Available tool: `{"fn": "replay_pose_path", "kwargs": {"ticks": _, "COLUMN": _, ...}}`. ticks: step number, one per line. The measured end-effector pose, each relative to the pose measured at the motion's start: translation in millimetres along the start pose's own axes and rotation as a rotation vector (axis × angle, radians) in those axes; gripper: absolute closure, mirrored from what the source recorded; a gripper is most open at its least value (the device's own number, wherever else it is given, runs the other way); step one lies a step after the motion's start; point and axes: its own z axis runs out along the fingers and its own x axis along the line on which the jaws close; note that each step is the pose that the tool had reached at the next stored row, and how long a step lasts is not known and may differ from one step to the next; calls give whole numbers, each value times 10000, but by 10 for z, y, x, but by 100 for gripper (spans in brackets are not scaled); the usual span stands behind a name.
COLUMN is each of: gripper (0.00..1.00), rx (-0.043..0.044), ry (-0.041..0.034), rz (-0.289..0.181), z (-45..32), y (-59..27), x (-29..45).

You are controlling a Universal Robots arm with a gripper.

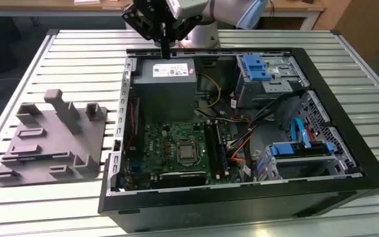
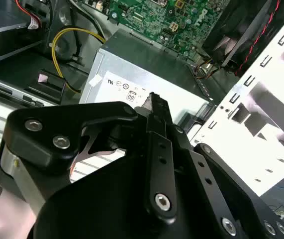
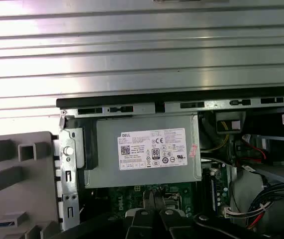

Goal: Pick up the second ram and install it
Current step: 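Reach for the second ram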

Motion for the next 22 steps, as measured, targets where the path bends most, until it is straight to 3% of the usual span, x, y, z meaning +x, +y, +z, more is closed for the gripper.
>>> {"fn": "replay_pose_path", "kwargs": {"ticks": 8, "gripper": 90, "rx": 1, "ry": 0, "rz": 0, "z": -1, "y": -3, "x": 34}}
{"fn": "replay_pose_path", "kwargs": {"ticks": 18, "gripper": 90, "rx": 0, "ry": 0, "rz": 1, "z": -8, "y": -21, "x": 281}}
{"fn": "replay_pose_path", "kwargs": {"ticks": 22, "gripper": 90, "rx": 0, "ry": 0, "rz": 0, "z": -10, "y": -26, "x": 342}}
